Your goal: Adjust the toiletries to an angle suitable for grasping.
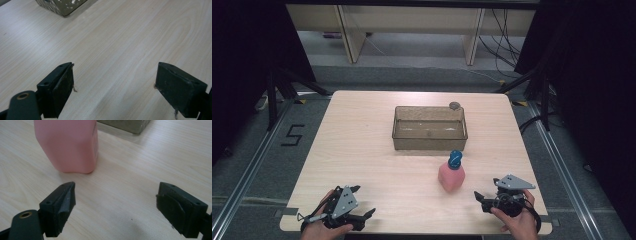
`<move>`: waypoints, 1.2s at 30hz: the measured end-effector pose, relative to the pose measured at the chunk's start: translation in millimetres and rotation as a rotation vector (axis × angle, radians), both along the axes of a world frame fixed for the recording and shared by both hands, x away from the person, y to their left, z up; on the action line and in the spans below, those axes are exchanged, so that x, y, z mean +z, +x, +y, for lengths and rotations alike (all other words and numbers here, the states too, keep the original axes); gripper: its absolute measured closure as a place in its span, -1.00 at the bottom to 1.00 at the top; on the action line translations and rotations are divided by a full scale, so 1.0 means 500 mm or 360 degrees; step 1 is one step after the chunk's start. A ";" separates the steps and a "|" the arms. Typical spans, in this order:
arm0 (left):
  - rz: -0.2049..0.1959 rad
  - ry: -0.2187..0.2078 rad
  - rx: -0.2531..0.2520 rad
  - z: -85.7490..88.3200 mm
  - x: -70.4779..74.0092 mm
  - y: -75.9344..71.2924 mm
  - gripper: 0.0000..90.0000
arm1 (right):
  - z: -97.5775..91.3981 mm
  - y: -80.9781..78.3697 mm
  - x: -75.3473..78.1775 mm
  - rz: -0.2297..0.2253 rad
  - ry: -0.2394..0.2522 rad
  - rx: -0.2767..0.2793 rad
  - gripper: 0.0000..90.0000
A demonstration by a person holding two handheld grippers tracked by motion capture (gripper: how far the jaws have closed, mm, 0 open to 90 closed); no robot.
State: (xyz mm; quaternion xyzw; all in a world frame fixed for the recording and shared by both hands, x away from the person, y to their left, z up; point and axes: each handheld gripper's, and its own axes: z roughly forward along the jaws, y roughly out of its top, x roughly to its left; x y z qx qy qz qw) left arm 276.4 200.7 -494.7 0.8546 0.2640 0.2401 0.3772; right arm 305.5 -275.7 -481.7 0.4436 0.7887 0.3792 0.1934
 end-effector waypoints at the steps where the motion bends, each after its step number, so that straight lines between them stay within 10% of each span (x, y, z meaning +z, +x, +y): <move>1: 0.0001 0.0000 -0.0001 0.000 0.000 0.000 -0.67 | -0.001 0.003 -0.001 -0.0023 0.0004 0.0023 -0.63; 16: 0.0001 0.0002 -0.0007 0.001 0.002 0.002 -0.67 | 0.020 -0.006 0.006 0.0011 0.0102 0.0009 -0.62; 24: 0.0010 0.0018 -0.0003 0.001 -0.001 0.003 -0.67 | 0.024 0.009 0.017 -0.0122 0.0059 0.0097 -0.61; 36: 0.0011 0.0011 -0.0008 0.001 -0.001 0.003 -0.67 | 0.035 0.015 0.032 -0.0138 0.0132 0.0084 -0.58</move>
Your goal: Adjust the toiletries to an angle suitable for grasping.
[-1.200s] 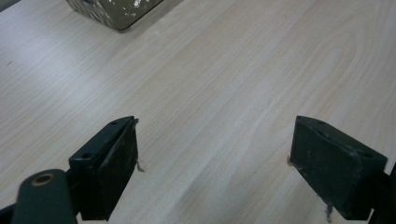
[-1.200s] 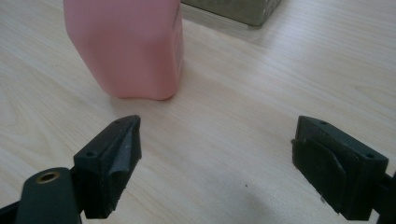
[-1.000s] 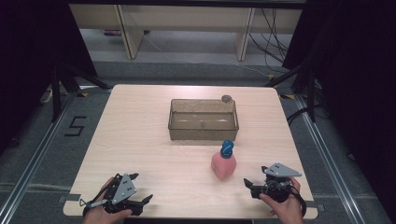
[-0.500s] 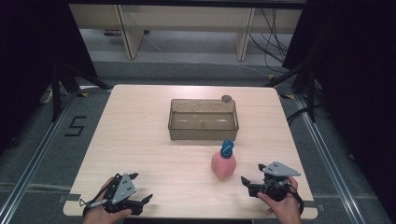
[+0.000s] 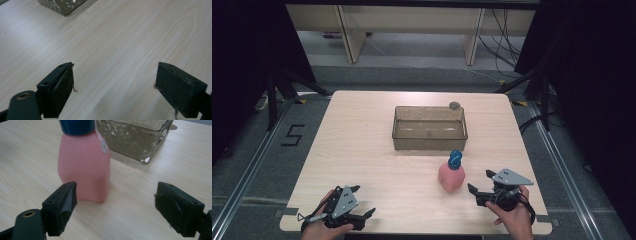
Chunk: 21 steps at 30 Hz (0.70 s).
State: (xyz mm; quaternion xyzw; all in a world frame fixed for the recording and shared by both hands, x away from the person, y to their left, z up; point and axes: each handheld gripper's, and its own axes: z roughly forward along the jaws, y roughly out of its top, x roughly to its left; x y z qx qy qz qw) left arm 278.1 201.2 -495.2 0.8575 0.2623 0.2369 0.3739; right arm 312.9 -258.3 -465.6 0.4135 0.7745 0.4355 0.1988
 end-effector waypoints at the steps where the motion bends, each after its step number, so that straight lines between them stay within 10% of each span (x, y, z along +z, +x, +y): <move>1: -0.0002 0.0006 0.0003 0.000 0.000 0.000 -0.67 | -0.002 0.004 0.001 -0.0047 -0.0031 0.0014 -0.58; 21: -0.0006 0.0005 0.0005 0.000 0.000 0.000 -0.67 | 0.020 0.010 0.018 -0.0086 0.0063 0.0030 -0.55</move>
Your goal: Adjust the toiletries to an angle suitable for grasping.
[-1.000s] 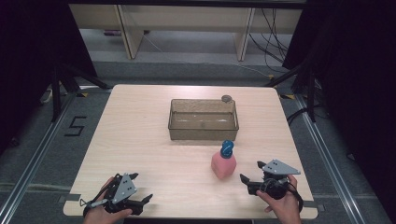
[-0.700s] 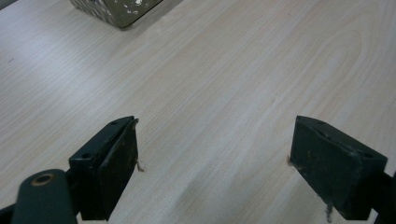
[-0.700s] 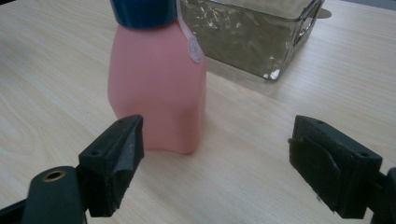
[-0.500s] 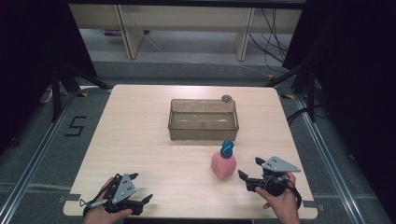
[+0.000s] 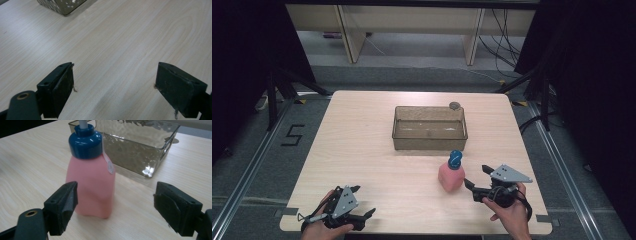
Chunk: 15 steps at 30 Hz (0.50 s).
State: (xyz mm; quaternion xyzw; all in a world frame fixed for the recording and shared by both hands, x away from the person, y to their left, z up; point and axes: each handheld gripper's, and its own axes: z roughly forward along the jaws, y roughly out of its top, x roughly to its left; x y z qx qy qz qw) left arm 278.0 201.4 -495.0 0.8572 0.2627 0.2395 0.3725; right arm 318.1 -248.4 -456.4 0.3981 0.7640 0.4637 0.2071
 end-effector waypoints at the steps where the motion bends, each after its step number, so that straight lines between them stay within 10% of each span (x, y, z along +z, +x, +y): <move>1: -0.0002 -0.0046 0.0009 -0.003 -0.002 -0.001 -0.67 | 0.000 0.004 -0.001 -0.0044 -0.0023 0.0014 -0.55; 15: 0.0007 -0.0006 -0.0010 0.000 0.000 0.000 -0.67 | 0.016 0.013 0.001 -0.0071 0.0010 0.0041 -0.52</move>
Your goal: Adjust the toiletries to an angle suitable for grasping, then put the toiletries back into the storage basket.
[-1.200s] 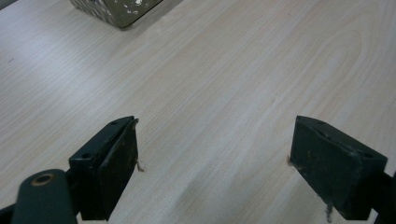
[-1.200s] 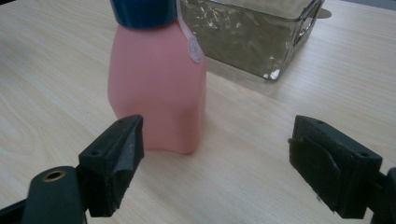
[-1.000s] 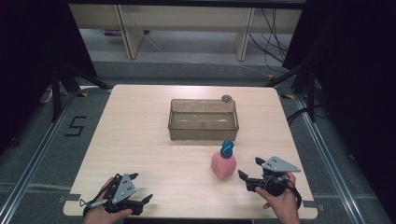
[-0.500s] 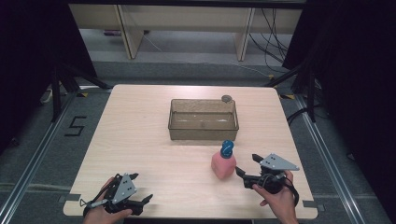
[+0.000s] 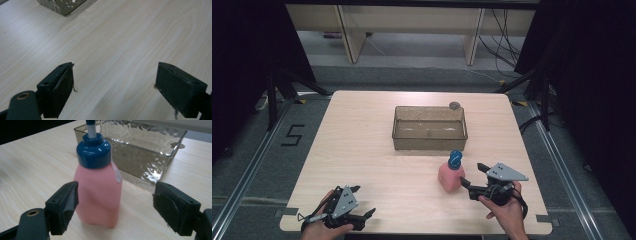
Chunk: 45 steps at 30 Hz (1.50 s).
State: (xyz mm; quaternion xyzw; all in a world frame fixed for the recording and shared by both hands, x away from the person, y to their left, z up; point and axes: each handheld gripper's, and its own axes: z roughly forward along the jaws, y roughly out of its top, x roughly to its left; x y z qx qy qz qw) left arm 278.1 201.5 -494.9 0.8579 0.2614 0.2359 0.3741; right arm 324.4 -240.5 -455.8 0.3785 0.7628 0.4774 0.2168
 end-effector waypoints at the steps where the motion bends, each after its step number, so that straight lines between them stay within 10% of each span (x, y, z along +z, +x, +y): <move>1: 0.0001 -0.0009 0.0004 -0.001 -0.001 0.000 -0.67 | 0.004 -0.001 -0.001 0.0014 0.0017 -0.0005 -0.52; 34: 0.0016 0.0048 -0.0015 -0.004 -0.004 0.009 -0.67 | 0.042 0.022 0.014 -0.0009 0.0052 0.0074 -0.54; 38: 0.0013 -0.0028 0.0032 -0.008 -0.008 0.010 -0.67 | 0.046 0.022 0.018 0.0003 0.0055 0.0072 -0.54; 39: 0.0008 0.0104 -0.0023 0.001 -0.001 0.013 -0.67 | 0.044 0.028 0.018 -0.0021 0.0041 0.0098 -0.54; 45: 0.0005 0.0002 0.0021 -0.005 -0.006 0.009 -0.67 | 0.049 0.033 0.018 -0.0010 0.0055 0.0075 -0.54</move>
